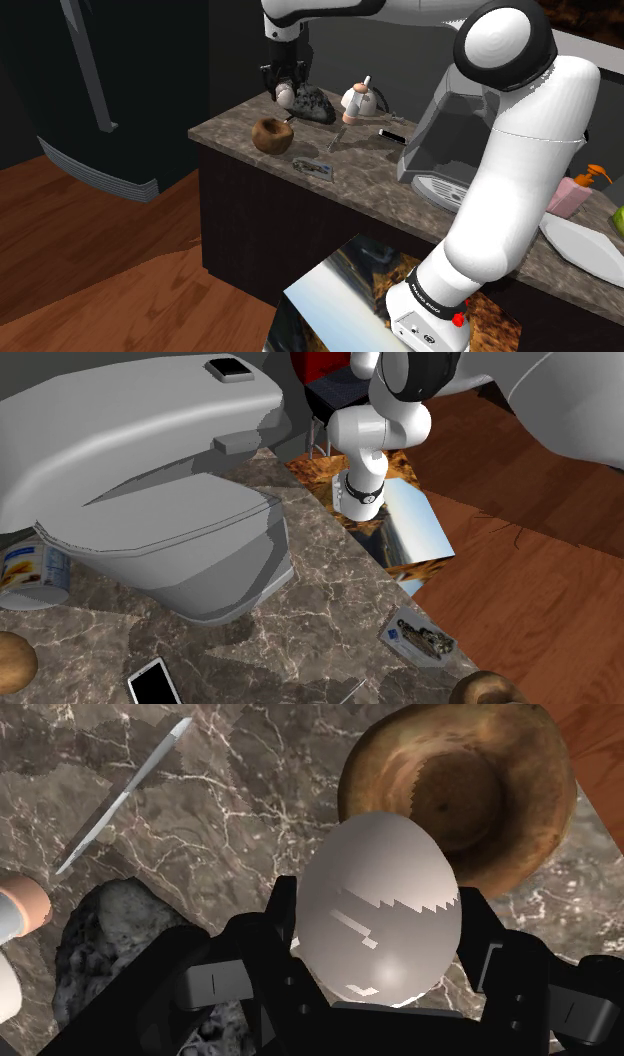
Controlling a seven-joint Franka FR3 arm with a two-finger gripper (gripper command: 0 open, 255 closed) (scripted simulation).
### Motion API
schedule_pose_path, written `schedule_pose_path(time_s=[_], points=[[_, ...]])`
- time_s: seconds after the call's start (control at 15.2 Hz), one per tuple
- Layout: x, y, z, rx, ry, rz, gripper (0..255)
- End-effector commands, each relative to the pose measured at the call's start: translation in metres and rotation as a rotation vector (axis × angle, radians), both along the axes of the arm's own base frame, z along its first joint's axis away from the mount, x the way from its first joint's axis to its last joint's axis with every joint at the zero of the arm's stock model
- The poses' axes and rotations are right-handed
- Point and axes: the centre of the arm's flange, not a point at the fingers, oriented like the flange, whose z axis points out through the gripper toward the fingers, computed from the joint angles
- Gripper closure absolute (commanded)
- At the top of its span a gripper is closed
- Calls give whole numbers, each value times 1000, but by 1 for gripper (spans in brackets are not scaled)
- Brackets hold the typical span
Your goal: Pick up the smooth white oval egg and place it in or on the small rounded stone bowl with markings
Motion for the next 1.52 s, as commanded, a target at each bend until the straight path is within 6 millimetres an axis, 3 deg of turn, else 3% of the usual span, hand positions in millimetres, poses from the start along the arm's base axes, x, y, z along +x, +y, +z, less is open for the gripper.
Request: schedule_pose_path(time_s=[0.0, 0.13, 1.06, 1.45], points=[[-1, 0, 10, 0, 0, 0, 255], [-7, 27, 13, 0, 0, 0, 255], [-7, 27, -60, 0, 0, 0, 255], [-7, 27, -60, 0, 0, 0, 255]])
